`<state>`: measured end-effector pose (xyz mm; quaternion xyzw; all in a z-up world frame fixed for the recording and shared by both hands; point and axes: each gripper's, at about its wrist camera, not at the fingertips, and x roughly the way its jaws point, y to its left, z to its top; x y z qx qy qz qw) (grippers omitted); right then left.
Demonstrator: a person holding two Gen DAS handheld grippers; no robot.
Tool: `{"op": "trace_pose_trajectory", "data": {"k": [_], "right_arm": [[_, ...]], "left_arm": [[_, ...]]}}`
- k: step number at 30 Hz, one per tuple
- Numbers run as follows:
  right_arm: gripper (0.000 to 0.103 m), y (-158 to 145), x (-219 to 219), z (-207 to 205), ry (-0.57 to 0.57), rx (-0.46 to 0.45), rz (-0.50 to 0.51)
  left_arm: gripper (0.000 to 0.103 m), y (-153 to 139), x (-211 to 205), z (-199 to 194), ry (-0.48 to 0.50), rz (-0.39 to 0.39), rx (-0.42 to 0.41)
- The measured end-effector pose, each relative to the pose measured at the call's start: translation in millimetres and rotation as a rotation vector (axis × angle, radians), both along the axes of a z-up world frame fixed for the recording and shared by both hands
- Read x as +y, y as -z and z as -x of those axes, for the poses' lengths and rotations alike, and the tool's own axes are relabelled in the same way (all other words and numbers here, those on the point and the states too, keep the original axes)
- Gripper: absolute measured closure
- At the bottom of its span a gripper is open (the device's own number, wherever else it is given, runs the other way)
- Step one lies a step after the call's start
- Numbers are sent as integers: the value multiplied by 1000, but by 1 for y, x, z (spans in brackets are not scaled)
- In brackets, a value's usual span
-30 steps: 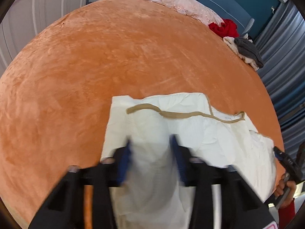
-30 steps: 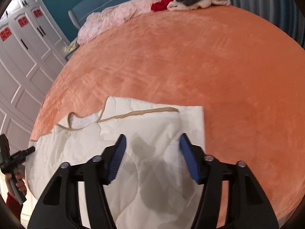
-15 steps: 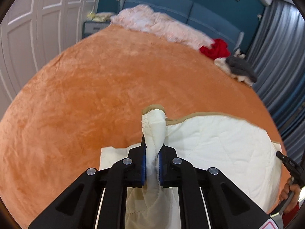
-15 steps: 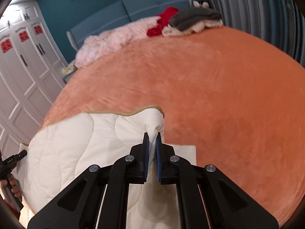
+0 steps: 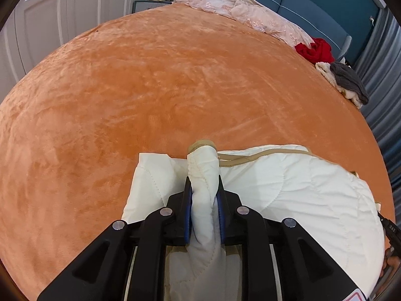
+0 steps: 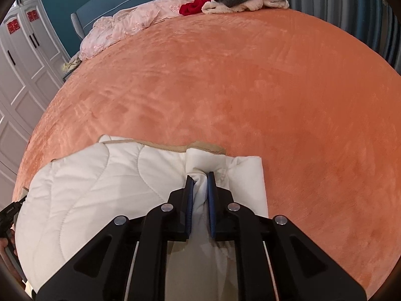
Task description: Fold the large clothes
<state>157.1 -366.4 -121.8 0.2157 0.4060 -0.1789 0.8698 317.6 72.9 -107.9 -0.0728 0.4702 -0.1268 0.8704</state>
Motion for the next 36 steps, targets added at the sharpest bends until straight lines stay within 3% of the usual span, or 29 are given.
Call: {"op": "trace_pose_trajectory", "data": {"k": [6,9,10,11,12,13,16,18,21,23,25,28,32,36], "right_arm": [[90,2,6,-3,-3,2,47],[85,-4,5,0,0,-5,51],[82,-9,5,3,7,-9,58],[69,-18,4,9,23,-19,75],[57,-28,2,15,44,-38,94],[56,-36,1,23,58,-64,107],[57,-62,4,42,34,-120,114],[66,-74,14,41,-12,-142,103],[86,-85,40,21,-115,-153,72],[90,-89,64,2,-193,-148,56],[91,-87,92,-25,-273,-130,68],[92,-77,118,-52,-334,-91,95],[92,-52,133,-81,-364,-11,114],[93,-25,123,-91,-330,60,96]], "left_arm": [[81,3,-3,1,0,-16,-28],[73,-1,-4,4,-16,-46,-21],[69,-9,-2,7,-36,-77,-33],[66,-19,1,13,-57,-96,-56],[56,-31,6,20,-82,-114,-83],[48,-40,12,26,-96,-115,-104],[47,-70,26,38,-116,-101,-156],[47,-86,24,42,-110,-88,-185],[49,-106,-4,40,-33,-38,-206],[52,-109,-39,36,54,-5,-189],[70,-99,-75,28,138,23,-142],[94,-69,-120,15,217,-9,-59],[96,-30,-155,6,268,-71,-2],[97,1,-165,3,275,-105,40]]}}
